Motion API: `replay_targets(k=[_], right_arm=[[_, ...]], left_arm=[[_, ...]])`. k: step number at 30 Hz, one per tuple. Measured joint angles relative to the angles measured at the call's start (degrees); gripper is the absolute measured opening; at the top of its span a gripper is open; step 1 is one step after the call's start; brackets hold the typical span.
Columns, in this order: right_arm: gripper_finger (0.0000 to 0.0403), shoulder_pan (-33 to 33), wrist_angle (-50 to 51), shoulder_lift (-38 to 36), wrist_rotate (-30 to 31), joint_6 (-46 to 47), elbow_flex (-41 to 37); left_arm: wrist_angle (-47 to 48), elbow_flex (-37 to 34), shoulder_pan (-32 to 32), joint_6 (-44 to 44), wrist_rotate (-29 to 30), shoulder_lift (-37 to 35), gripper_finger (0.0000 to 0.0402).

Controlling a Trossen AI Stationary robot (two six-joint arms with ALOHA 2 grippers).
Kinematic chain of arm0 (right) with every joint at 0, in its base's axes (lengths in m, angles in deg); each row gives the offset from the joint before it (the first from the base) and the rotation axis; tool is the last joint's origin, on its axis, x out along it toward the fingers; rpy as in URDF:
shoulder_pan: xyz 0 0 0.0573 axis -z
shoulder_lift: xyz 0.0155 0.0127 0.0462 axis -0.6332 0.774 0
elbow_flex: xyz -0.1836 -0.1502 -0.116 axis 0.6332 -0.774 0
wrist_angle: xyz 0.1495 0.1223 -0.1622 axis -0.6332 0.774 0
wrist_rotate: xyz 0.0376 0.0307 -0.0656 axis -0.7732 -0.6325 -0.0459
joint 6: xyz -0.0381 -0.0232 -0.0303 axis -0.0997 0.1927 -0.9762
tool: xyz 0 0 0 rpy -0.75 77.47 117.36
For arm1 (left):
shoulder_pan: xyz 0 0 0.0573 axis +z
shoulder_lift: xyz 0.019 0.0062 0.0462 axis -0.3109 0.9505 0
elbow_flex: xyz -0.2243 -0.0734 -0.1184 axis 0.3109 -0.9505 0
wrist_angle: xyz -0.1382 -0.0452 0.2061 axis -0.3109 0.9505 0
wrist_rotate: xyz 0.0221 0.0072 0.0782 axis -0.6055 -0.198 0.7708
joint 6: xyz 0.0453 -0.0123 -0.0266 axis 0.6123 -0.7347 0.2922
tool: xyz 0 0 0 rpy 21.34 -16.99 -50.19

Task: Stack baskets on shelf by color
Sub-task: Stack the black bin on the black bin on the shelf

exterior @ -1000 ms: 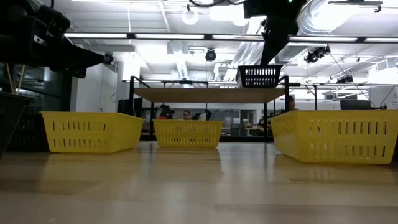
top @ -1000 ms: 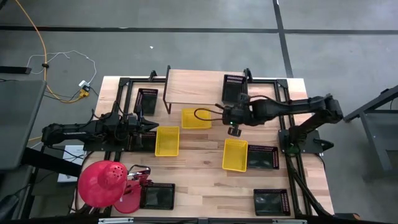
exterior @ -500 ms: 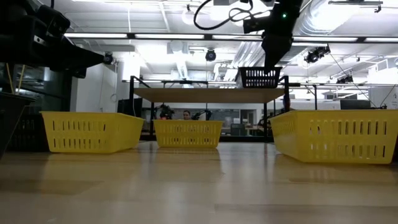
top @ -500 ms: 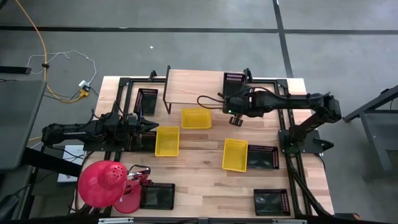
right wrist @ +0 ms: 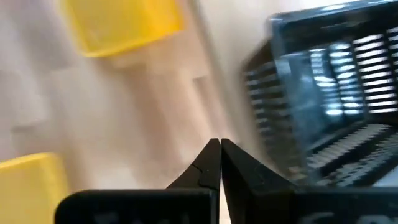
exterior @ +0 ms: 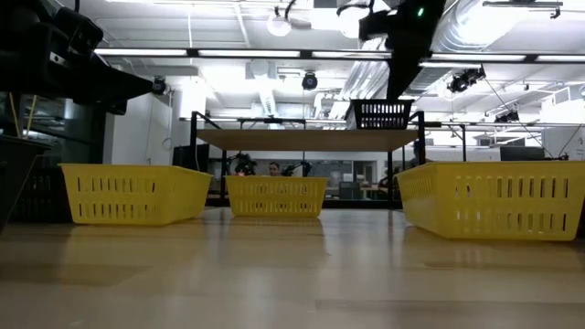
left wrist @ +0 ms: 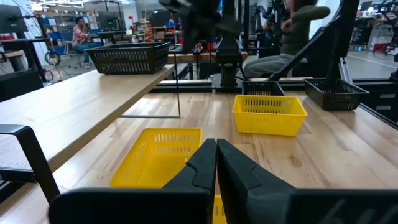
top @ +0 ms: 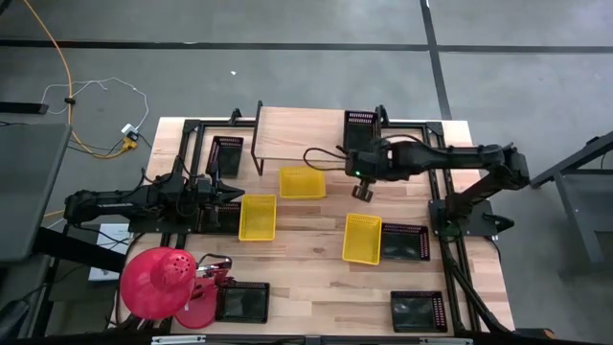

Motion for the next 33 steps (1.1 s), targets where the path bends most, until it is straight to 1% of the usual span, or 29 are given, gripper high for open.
replay_targets(k=[2, 4, 9, 13, 16, 19, 21, 24, 26, 28, 31, 33], right_arm=[[0.0000, -2.5, 0.8, -1.5, -2.0, 4.5, 0.0], [0.0000, -6.2, 2.0, -2.5, -1.8, 8.4, 0.0], [0.0000, -17.9, 5.3, -2.1, 1.7, 16.4, 0.0], [0.0000, -25.1, 5.9, -0.4, 6.8, 22.1, 0.0], [0.0000, -28.2, 7.4, 1.2, 8.5, 26.7, 0.0], [0.0000, -29.9, 12.1, 2.6, 8.7, 34.8, 0.0], [0.0000, -30.9, 17.6, 3.4, 7.4, 41.7, 0.0], [0.0003, -32.8, 25.2, 3.6, 3.9, 49.7, 0.0], [0.0013, -34.2, 27.3, 3.5, 2.9, 53.0, 0.0], [0.0032, -35.1, 27.4, 3.3, 1.3, 54.3, 0.0], [0.0078, -35.5, 27.1, 3.3, -1.6, 55.6, -0.1], [0.0113, -35.4, 26.2, 3.1, -2.5, 55.7, -1.6]], left_arm=[[0.0, 0.0, 0.0, 0.0, 0.0, 0.0, 0.0003], [0.0, 0.0, 0.0, 0.0, 0.0, 0.0, 0.0003], [0.0, 0.0, 0.0, 0.0, 0.0, 0.0, 0.0003], [0.0, 0.0, 0.0, 0.0, 0.0, 0.0, 0.0003], [0.0, 0.0, 0.0, 0.0, 0.0, 0.0, 0.0003], [0.0, 0.0, 0.0, 0.0, 0.0, 0.0, 0.0003], [0.0, 0.0, 0.0, 0.0, 0.0, 0.0, 0.0003], [0.0, 0.0, 0.0, 0.0, 0.0, 0.0, 0.0003], [0.0, 0.0, 0.0, 0.0, 0.0, 0.0, 0.0003], [0.0, 0.0, 0.0, 0.0, 0.0, 0.0, 0.0003], [0.0, 0.0, 0.0, 0.0, 0.0, 0.0, 0.0003], [0.0, 0.0, 0.0, 0.0, 0.0, 0.0, 0.0003]])
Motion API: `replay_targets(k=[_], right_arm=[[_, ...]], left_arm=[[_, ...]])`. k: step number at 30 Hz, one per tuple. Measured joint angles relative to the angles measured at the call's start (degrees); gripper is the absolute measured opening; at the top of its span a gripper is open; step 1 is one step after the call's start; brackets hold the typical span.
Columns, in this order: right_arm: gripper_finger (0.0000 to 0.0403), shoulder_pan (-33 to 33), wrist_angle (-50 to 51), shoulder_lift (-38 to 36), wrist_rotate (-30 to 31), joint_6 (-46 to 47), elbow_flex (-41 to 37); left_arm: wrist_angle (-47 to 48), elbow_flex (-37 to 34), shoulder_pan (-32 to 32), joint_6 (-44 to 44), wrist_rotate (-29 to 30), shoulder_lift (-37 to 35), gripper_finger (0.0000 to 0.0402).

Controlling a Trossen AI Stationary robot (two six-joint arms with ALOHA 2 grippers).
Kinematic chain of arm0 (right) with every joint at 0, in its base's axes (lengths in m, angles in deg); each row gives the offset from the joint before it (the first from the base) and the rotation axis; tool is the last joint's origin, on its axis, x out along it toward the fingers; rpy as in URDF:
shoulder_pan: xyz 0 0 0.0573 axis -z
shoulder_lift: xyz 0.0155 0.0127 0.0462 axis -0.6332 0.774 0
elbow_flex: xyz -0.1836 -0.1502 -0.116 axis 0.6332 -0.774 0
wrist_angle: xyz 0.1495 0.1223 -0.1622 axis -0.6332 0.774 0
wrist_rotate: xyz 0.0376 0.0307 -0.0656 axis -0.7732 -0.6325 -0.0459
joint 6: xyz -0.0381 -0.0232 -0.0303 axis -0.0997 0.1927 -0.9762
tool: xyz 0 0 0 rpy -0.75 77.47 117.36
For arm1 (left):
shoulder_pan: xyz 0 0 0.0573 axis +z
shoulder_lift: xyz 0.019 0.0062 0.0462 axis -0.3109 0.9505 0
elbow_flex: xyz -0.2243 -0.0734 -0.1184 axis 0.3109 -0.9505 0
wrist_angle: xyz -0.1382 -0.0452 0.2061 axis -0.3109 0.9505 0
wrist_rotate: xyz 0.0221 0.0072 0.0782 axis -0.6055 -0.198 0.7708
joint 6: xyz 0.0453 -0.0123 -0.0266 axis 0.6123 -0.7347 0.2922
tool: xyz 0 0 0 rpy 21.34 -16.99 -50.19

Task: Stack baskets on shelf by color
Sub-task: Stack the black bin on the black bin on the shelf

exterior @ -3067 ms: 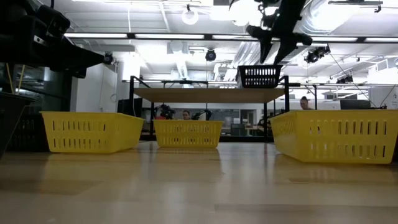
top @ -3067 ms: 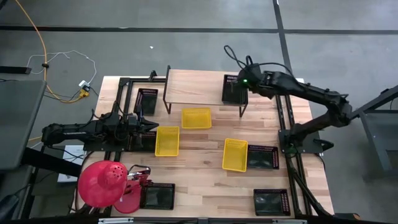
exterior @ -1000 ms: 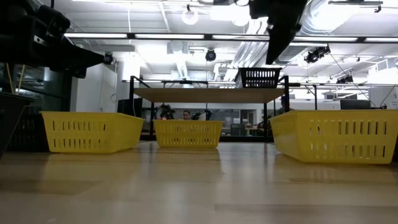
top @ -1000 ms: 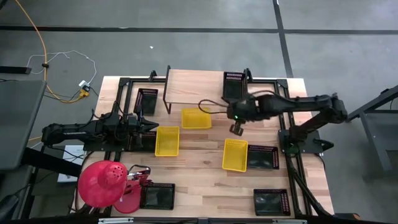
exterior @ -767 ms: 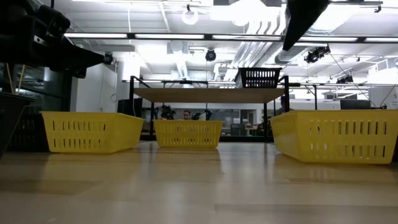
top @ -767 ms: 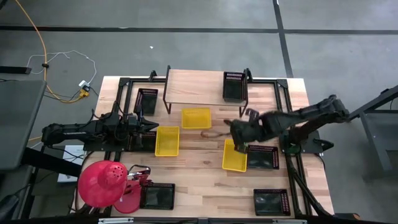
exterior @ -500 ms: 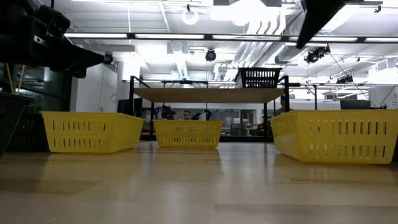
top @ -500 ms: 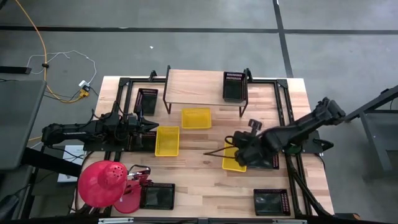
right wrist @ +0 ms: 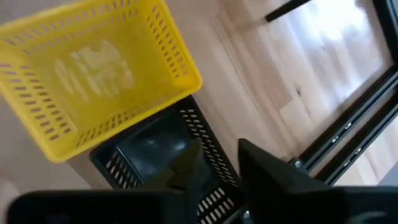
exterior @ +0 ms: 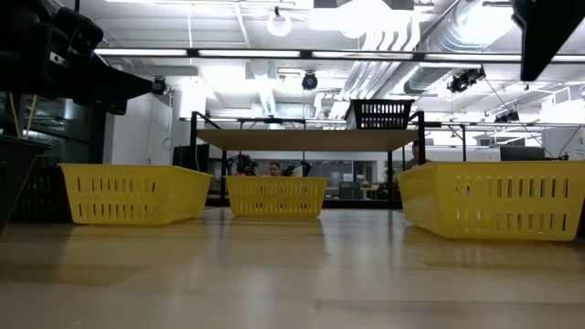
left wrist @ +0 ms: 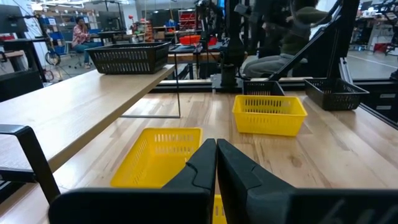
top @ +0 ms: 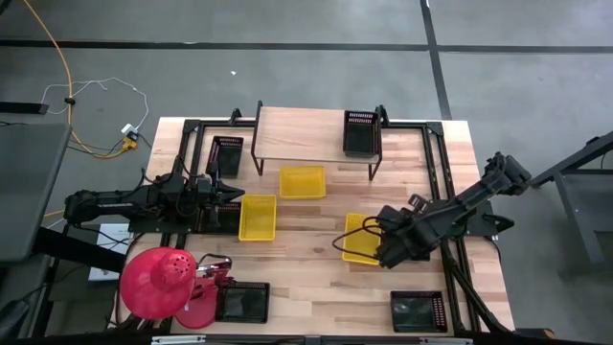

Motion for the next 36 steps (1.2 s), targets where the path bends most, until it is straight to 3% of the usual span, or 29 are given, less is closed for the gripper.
replay_targets(k=[7, 10, 16, 23, 36], right_arm=[[0.0208, 2.3, -8.9, -2.5, -13.5, -5.1, -16.2], [0.0221, 3.9, -13.7, -4.5, -13.3, -8.2, -19.8], [0.0222, 6.2, -15.0, -7.2, -7.5, -14.5, -20.3], [0.0222, 10.2, -19.7, -7.4, -12.7, -22.9, -25.8], [0.0197, 15.6, -26.5, -7.4, -14.1, -31.6, -32.2]], left_arm=[[0.0, 0.0, 0.0, 0.0, 0.0, 0.0, 0.0003], [0.0, 0.0, 0.0, 0.0, 0.0, 0.0, 0.0003], [0.0, 0.0, 0.0, 0.0, 0.0, 0.0, 0.0003], [0.0, 0.0, 0.0, 0.0, 0.0, 0.0, 0.0003], [0.0, 0.0, 0.0, 0.0, 0.0, 0.0, 0.0003]])
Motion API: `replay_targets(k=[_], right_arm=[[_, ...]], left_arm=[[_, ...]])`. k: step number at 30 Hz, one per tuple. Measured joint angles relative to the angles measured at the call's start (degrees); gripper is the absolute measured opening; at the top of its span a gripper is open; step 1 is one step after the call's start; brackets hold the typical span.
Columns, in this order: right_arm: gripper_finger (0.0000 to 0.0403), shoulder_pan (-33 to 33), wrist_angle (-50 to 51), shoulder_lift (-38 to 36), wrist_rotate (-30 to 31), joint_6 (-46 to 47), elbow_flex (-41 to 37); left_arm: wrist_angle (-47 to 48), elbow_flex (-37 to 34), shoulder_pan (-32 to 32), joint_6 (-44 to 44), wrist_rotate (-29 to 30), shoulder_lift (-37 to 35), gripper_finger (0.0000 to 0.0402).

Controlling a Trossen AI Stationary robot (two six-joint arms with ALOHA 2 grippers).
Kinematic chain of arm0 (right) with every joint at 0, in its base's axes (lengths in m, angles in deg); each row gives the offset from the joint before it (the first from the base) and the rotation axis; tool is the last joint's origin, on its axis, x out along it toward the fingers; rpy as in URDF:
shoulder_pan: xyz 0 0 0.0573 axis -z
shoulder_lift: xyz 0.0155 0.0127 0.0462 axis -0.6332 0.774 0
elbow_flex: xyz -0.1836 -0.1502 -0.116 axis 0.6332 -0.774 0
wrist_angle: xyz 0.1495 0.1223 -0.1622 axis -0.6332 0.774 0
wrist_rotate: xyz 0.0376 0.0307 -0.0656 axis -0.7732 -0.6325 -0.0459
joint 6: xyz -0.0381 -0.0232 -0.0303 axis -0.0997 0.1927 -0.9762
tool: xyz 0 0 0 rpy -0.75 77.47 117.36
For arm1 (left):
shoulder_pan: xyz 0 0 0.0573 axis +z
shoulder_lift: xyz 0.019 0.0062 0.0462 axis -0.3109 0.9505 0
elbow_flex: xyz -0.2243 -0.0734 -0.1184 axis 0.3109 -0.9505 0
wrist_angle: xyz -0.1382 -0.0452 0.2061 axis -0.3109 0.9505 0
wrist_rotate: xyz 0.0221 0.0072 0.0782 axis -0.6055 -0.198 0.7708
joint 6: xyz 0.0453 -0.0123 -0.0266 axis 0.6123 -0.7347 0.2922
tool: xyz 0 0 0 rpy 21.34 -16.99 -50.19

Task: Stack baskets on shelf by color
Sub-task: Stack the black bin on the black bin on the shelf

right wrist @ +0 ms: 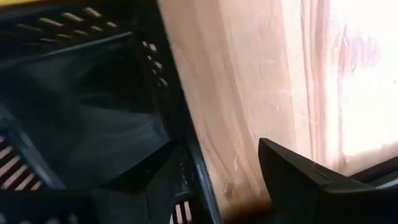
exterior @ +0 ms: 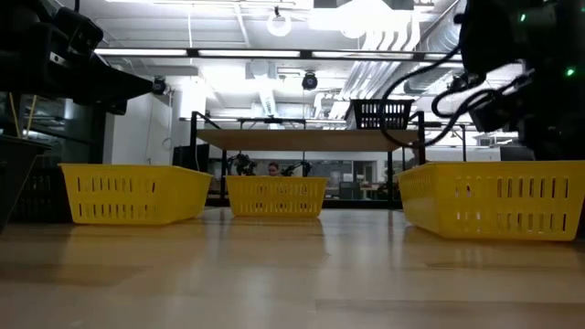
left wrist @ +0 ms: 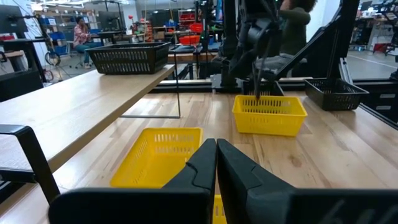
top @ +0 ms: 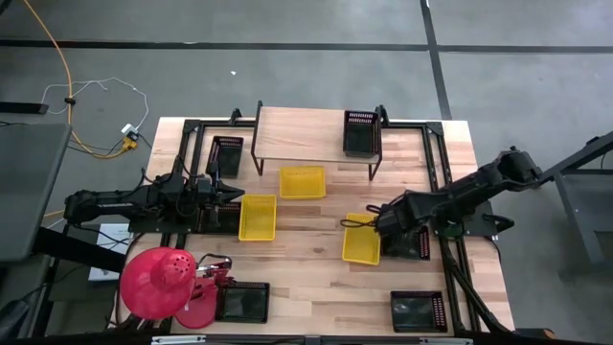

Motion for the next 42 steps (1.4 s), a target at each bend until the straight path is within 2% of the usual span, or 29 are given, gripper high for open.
replay_targets(k=[5, 10, 12, 15, 18, 24, 29, 33, 35, 37, 40, 42], right_arm=[[0.0148, 0.4, -0.1, 0.0, -1.1, -0.3, -0.8], [0.0031, 0.4, 2.3, 0.0, -3.1, -2.0, 0.4], [0.0012, 0.6, 4.0, 0.0, -3.2, -2.0, 1.2], [0.0020, 0.6, 6.9, 0.0, -3.0, -2.0, 3.2], [0.0005, 0.6, 12.6, 0.0, -2.6, -1.9, 6.9], [0.0002, 0.6, 24.3, -2.4, 2.2, 1.9, 20.2], [0.0002, 0.6, 19.6, -5.4, 9.8, 4.8, 33.2], [0.0002, 1.4, 13.2, -6.5, 21.8, 5.4, 41.1], [0.0001, 3.5, 12.2, -6.5, 28.3, 10.5, 44.2], [0.0001, 7.2, 12.8, -6.3, 32.1, 17.5, 46.7], [0.0001, 14.0, 12.1, -6.3, 32.5, 21.0, 49.4], [0.0001, 18.5, 10.8, -6.3, 29.7, 21.1, 50.2]], left_arm=[[0.0, 0.0, 0.0, 0.0, 0.0, 0.0, 0.0003], [0.0, 0.0, 0.0, 0.0, 0.0, 0.0, 0.0003], [0.0, 0.0, 0.0, 0.0, 0.0, 0.0, 0.0003], [0.0, 0.0, 0.0, 0.0, 0.0, 0.0, 0.0003], [0.0, 0.0, 0.0, 0.0, 0.0, 0.0, 0.0003], [0.0, 0.0, 0.0, 0.0, 0.0, 0.0, 0.0003], [0.0, 0.0, 0.0, 0.0, 0.0, 0.0, 0.0003], [0.0, 0.0, 0.0, 0.0, 0.0, 0.0, 0.0003], [0.0, 0.0, 0.0, 0.0, 0.0, 0.0, 0.0003], [0.0, 0.0, 0.0, 0.0, 0.0, 0.0, 0.0003], [0.0, 0.0, 0.0, 0.0, 0.0, 0.0, 0.0003], [0.0, 0.0, 0.0, 0.0, 0.0, 0.0, 0.0003]])
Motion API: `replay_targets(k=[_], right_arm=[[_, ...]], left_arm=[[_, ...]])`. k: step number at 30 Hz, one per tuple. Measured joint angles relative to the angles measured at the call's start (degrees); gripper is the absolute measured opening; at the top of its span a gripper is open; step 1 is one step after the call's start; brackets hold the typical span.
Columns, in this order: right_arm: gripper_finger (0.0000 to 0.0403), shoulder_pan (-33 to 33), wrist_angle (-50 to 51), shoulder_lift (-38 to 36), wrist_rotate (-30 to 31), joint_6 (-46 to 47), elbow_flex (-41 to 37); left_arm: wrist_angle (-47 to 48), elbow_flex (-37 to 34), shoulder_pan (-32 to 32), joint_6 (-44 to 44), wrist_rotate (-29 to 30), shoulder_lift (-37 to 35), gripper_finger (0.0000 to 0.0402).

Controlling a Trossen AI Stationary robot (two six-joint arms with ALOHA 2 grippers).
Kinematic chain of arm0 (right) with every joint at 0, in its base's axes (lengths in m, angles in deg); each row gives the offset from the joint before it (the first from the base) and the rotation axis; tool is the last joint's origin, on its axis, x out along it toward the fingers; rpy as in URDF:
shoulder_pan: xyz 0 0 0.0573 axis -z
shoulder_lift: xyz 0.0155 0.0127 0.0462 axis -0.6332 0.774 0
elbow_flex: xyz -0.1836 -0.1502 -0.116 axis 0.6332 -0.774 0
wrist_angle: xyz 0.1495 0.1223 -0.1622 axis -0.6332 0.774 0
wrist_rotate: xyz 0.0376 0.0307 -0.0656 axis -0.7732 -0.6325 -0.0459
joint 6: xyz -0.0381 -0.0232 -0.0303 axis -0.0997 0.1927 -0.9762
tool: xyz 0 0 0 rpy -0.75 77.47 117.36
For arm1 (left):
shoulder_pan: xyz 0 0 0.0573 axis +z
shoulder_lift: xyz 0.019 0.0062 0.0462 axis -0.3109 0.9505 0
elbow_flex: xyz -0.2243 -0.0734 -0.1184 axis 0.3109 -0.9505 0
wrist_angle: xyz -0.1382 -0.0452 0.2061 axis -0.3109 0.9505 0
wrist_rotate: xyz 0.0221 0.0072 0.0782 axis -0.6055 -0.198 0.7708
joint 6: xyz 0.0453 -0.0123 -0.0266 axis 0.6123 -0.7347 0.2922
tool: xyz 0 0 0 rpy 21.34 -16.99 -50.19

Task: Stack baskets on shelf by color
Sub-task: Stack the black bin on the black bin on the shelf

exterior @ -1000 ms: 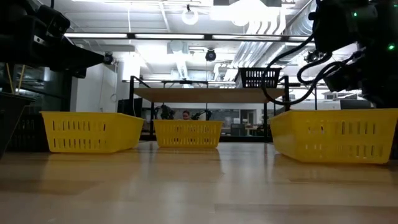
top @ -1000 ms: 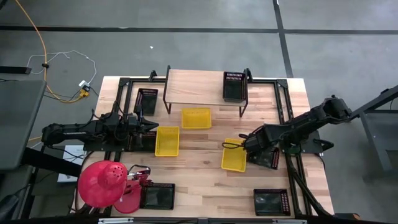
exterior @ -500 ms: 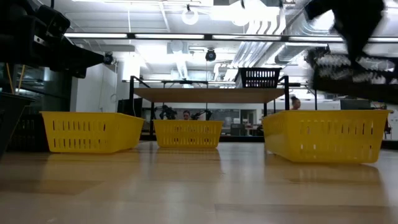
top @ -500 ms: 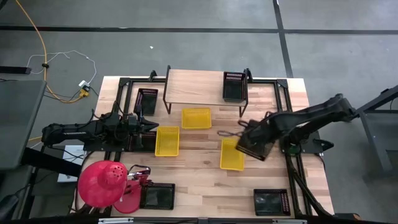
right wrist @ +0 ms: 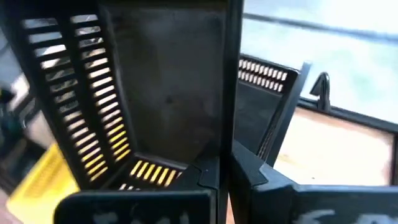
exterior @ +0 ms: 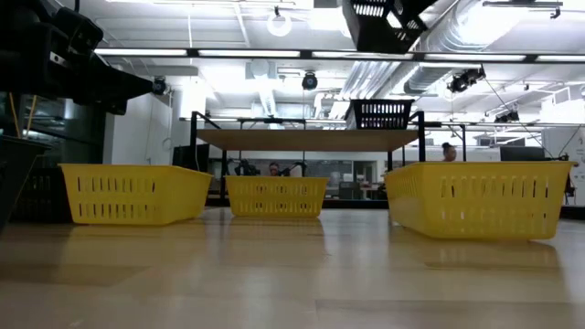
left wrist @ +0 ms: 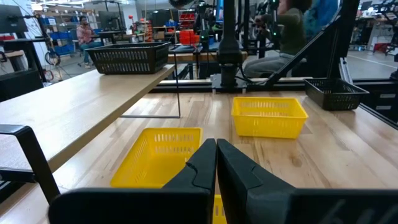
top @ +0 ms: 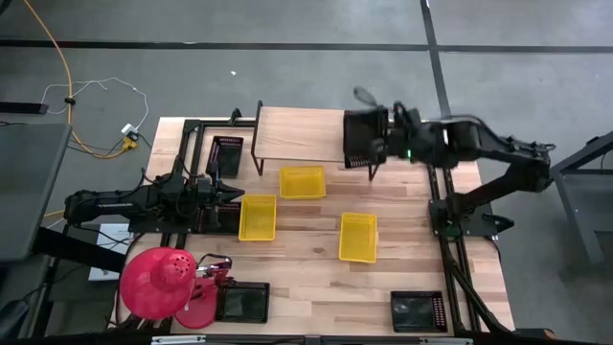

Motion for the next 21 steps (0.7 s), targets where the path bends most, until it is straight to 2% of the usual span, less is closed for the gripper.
replay_targets(k=[3, 9, 15, 21], right_arm=[[0.0001, 6.6, -1.2, 0.2, -5.3, 0.0, 0.1], [0.0001, 16.2, 0.1, 2.3, -10.6, -0.5, 0.1], [0.0001, 20.8, 0.1, 5.0, -16.9, -2.5, 0.1], [0.0001, 23.0, 0.0, 7.6, -18.4, -3.5, 0.0]], left_arm=[[0.0, 0.0, 0.0, 0.0, 0.0, 0.0, 0.0003], [0.0, 0.0, 0.0, 0.0, 0.0, 0.0, 0.0003], [0.0, 0.0, 0.0, 0.0, 0.0, 0.0, 0.0003], [0.0, 0.0, 0.0, 0.0, 0.0, 0.0, 0.0003]])
